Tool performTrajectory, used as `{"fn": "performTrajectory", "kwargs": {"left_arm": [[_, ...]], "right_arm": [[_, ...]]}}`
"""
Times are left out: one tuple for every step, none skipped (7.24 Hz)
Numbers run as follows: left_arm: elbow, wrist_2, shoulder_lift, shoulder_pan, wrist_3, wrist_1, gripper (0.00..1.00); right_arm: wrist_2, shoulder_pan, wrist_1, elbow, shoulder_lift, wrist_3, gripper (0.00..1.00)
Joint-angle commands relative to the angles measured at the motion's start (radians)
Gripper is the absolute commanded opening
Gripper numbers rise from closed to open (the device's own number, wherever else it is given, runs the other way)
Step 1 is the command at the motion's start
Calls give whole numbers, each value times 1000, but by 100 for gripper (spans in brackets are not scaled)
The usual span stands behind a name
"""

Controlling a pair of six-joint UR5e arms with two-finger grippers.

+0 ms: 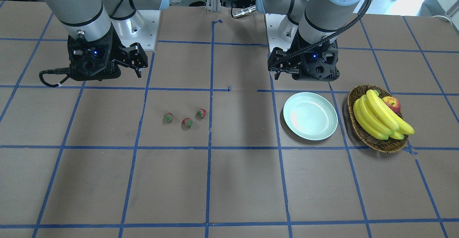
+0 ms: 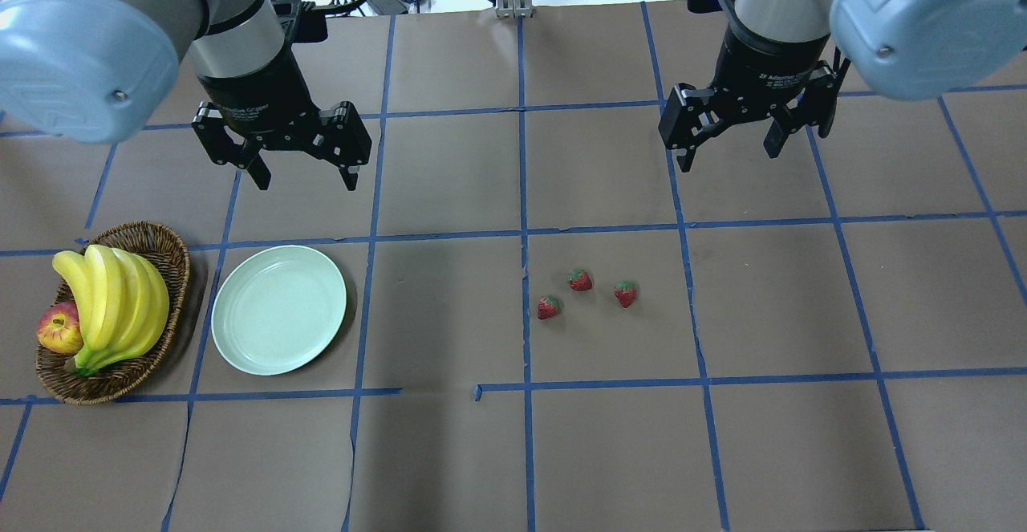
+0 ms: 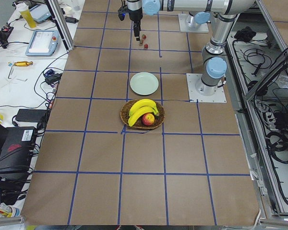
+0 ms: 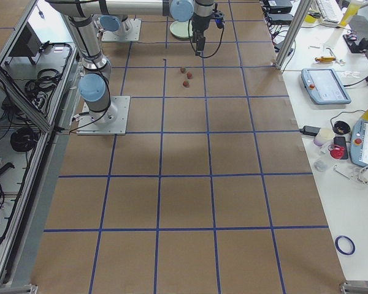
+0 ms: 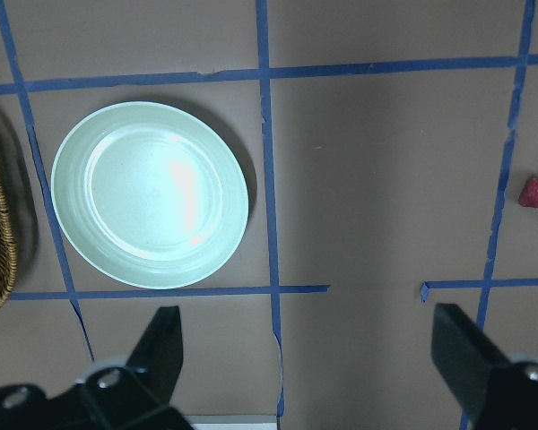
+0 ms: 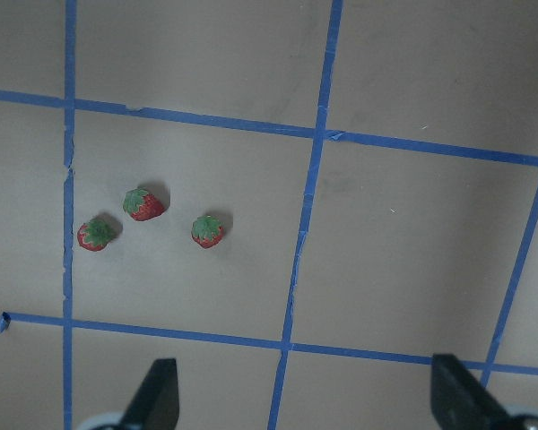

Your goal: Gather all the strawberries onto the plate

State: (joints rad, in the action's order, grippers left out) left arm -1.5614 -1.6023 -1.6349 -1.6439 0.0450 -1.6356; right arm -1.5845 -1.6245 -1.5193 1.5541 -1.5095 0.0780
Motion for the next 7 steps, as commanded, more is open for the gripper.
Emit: {"fn": "performTrajectory", "kwargs": {"left_arm": [[1,-5,0,6,0,0,100],[15,-5,4,15,0,6,100],[15,-5,4,28,-2,8,100],[15,-7,4,36,-4,8,100],[17,-25,6,48,-11,8,100],[17,-34,7,59,-11,10,100],[14,-34,6,61,-13,10,100]], "right_arm": [[1,0,-7,-2,0,0,100],[4,-2,-9,-2,0,-1,100],[4,-2,-7,-3,0,-1,100],[4,-2,-9,-3,0,-1,100],[4,-3,-2,-2,0,-1,100],[3,-3,-2,-3,-1,-1,100],[4,-3,-1,-3,-1,-1,100]]}}
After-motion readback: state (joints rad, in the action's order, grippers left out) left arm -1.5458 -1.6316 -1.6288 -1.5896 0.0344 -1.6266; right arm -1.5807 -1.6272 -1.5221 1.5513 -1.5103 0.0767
